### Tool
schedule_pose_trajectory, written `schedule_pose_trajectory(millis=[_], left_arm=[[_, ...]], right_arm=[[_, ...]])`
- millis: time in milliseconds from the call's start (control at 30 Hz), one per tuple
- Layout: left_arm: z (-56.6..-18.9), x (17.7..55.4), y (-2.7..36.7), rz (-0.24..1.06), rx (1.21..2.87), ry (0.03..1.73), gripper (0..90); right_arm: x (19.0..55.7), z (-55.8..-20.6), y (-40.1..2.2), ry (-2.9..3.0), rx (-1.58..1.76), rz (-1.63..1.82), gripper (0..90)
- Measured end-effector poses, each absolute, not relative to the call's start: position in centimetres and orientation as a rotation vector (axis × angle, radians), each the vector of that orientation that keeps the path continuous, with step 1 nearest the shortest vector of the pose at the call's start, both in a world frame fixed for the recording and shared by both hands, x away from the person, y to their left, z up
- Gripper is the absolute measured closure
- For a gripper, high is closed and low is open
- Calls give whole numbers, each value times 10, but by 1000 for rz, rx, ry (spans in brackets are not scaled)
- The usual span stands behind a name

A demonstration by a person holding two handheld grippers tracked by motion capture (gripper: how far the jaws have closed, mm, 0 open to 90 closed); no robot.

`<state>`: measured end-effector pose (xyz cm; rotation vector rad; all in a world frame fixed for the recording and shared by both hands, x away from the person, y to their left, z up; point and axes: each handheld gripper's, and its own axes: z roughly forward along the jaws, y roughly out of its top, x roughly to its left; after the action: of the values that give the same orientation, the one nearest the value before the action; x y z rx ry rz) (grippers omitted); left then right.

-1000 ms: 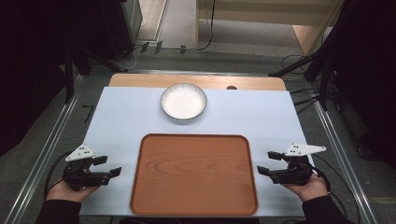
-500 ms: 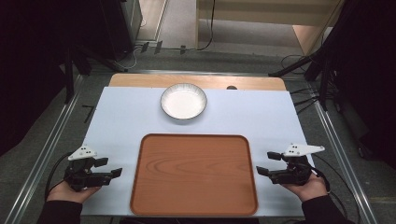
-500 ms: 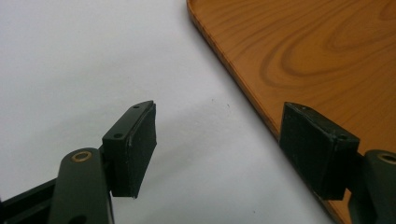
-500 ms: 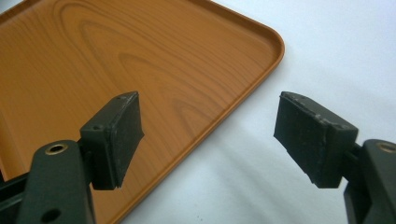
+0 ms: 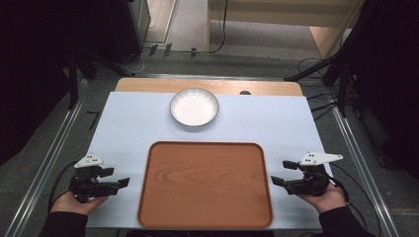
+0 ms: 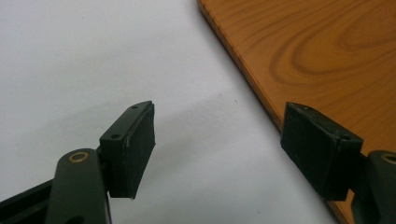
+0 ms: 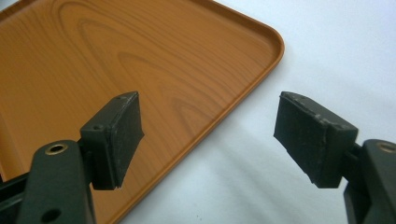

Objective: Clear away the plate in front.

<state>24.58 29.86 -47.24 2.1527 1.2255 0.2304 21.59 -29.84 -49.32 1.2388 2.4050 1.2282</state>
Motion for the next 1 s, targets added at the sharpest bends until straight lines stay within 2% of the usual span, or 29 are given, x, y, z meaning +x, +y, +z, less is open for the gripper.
schedule_pose_trajectory(millis=[500,767,1000], left_arm=[[-474,249,298,194,2154,1227,310],[-471,264,292,164,2110,1247,302],[-464,279,282,164,2155,1251,303]], right_arm=[[217,-495,-297,2416,1237,1217,242],[216,-494,-297,2414,1254,1215,245],[217,-494,-298,2411,1260,1217,245]])
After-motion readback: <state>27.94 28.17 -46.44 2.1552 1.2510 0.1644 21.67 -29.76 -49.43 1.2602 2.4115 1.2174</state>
